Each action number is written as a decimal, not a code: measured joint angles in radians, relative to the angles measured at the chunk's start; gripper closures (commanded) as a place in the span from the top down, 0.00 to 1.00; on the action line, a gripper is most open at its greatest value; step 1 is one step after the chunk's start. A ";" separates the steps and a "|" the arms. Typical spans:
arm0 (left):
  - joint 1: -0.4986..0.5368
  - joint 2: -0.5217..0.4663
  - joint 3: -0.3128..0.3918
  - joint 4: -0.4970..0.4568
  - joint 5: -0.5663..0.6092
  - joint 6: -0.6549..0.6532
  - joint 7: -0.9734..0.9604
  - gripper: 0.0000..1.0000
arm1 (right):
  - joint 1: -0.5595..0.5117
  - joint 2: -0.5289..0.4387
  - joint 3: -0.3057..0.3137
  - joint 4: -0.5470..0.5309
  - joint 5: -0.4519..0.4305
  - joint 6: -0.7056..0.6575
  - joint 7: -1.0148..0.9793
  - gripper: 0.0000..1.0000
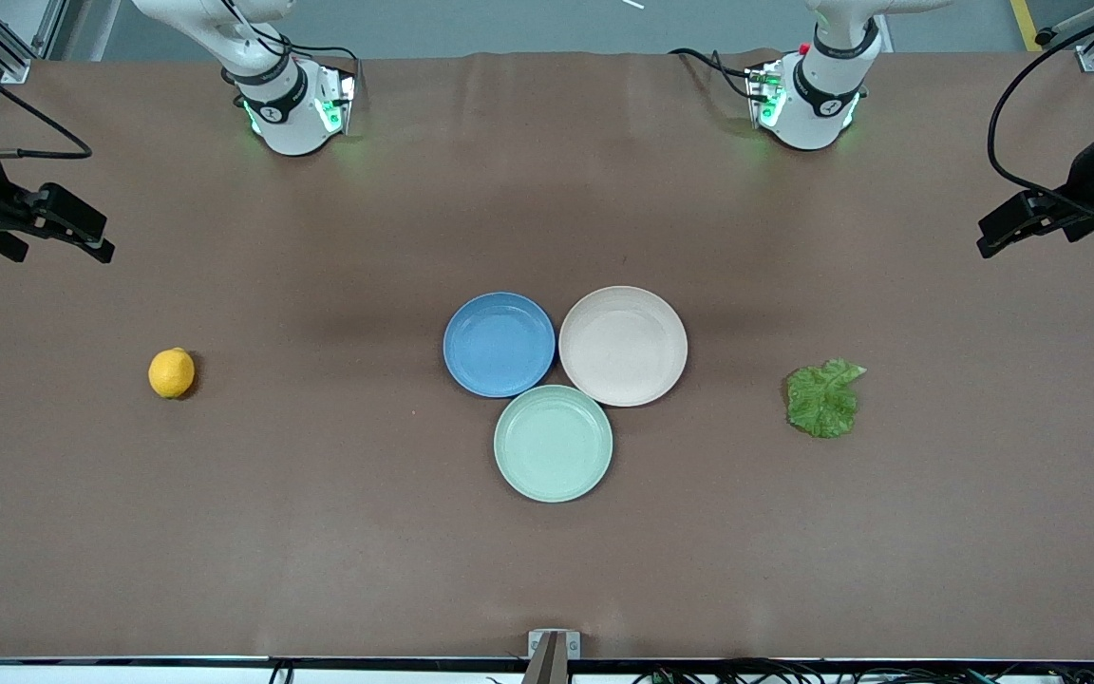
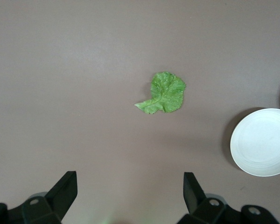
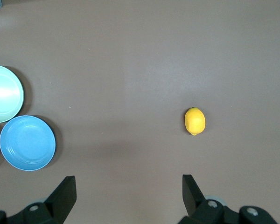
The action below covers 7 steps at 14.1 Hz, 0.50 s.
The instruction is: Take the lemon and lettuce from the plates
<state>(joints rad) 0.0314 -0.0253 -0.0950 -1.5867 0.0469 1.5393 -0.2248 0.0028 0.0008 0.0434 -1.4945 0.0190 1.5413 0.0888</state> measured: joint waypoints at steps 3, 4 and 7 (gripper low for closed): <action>0.000 -0.002 0.000 0.000 0.000 0.000 0.000 1.00 | 0.000 0.001 0.000 0.009 0.000 0.000 0.000 1.00; 0.000 -0.004 0.000 0.000 -0.001 0.000 0.000 1.00 | 0.000 0.001 0.000 0.010 0.000 0.000 0.000 1.00; 0.000 -0.009 0.000 0.000 -0.018 0.000 0.001 1.00 | 0.000 0.001 0.000 0.012 0.000 0.000 0.000 1.00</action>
<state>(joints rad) 0.0319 -0.0342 -0.0947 -1.5868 0.0294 1.5393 -0.2243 0.0028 0.0020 0.0434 -1.4829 0.0190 1.5413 0.0888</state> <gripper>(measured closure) 0.000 0.000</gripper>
